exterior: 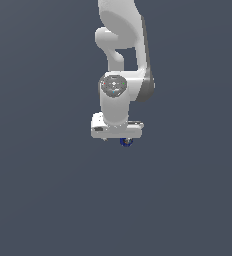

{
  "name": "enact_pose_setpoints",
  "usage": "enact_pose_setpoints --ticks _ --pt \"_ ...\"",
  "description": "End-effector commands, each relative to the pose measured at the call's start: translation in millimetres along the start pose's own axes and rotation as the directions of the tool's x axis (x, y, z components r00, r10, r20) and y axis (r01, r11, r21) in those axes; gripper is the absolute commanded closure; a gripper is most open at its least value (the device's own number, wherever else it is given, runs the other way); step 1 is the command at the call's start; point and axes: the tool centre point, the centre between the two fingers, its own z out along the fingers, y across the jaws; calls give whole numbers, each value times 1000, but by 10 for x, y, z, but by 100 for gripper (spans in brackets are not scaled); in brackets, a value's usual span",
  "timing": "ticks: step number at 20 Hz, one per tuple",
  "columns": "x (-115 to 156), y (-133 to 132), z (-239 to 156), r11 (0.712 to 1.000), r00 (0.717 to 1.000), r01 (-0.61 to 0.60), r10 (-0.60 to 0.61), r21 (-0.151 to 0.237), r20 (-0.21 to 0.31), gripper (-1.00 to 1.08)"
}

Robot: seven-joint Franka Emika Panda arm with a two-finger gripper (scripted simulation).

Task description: Pick up the object and move it to a goal position.

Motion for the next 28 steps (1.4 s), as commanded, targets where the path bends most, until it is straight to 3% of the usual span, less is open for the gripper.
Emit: enact_pose_setpoints --ticks 1,12,28 --pt "0 0 0 1000 1000 0 0 0 0 -92" --pt "45 198 -19 998 999 -50 51 26 -4 -92" --pt "-180 -63 20 988 988 -153 153 7 -24 -92"
